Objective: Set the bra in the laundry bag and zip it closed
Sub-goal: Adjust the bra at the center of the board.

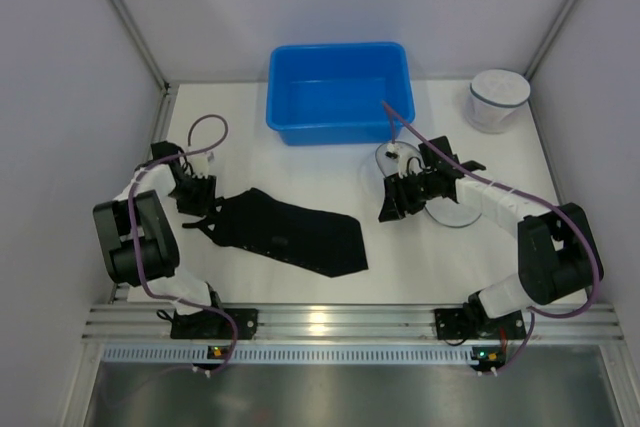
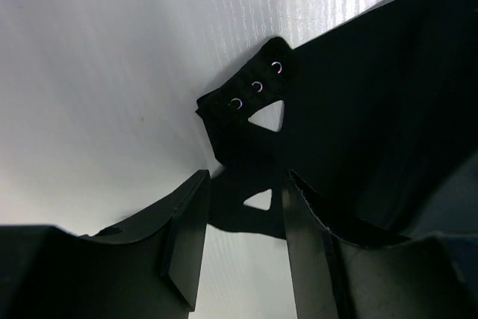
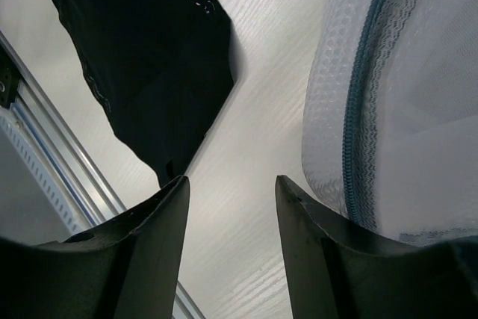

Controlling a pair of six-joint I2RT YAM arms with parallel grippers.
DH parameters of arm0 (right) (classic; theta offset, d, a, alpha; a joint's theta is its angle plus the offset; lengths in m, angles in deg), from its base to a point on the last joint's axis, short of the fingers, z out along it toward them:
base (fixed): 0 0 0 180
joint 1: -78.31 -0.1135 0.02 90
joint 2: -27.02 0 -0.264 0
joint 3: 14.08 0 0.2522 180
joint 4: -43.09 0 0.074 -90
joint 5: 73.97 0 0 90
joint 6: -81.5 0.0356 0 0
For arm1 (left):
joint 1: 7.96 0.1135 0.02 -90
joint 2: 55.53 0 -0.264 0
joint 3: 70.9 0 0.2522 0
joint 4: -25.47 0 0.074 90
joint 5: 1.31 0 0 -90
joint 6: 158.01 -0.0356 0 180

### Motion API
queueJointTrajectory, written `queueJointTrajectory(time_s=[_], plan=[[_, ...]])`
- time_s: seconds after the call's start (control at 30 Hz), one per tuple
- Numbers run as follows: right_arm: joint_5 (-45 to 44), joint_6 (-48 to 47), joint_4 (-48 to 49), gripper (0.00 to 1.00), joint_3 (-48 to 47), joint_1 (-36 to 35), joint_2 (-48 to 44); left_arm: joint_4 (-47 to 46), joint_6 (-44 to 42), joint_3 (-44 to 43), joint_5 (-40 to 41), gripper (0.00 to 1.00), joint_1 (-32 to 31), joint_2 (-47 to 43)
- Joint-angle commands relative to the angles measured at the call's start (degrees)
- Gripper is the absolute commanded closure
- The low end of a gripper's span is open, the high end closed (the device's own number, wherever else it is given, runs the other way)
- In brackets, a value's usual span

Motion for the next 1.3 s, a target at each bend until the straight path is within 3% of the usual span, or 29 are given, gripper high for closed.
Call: queueJointTrajectory(time_s=[0.0,0.1,0.3,0.4,0.93,1.1,1.27], plan=[[-0.2,-1.2,0.1,0.49,0.0,-0.7,-1.7,-0.5,1.9,-1.2,-2.3,0.51,-0.1,2.6],[-0.3,-0.9,0.5,0.49,0.4,-0.7,-1.6,-1.6,1.9,-0.1,0.7,0.52,-0.7,3.9],[-0.6,-0.6,0.8,0.48,0.5,-0.8,-1.1,-5.6,4.5,3.3,7.6,0.71,-3.4,4.7],[-0.8,-0.6,0.5,0.48,0.2,-0.7,-0.8,-5.7,5.7,3.4,7.7,1.0,-3.7,3.8],[-0.6,-0.6,0.9,0.49,0.5,-0.6,-1.4,1.1,6.2,-1.6,1.1,1.0,-5.1,-14.2],[-0.4,-0.6,0.8,0.5,0.6,-0.6,-1.7,3.6,7.0,-3.7,-3.2,1.0,-9.2,-17.4],[-0.3,-0.8,0.8,0.5,1.0,-0.6,-2.3,4.5,10.0,-5.1,-3.3,1.0,-19.0,-19.8]])
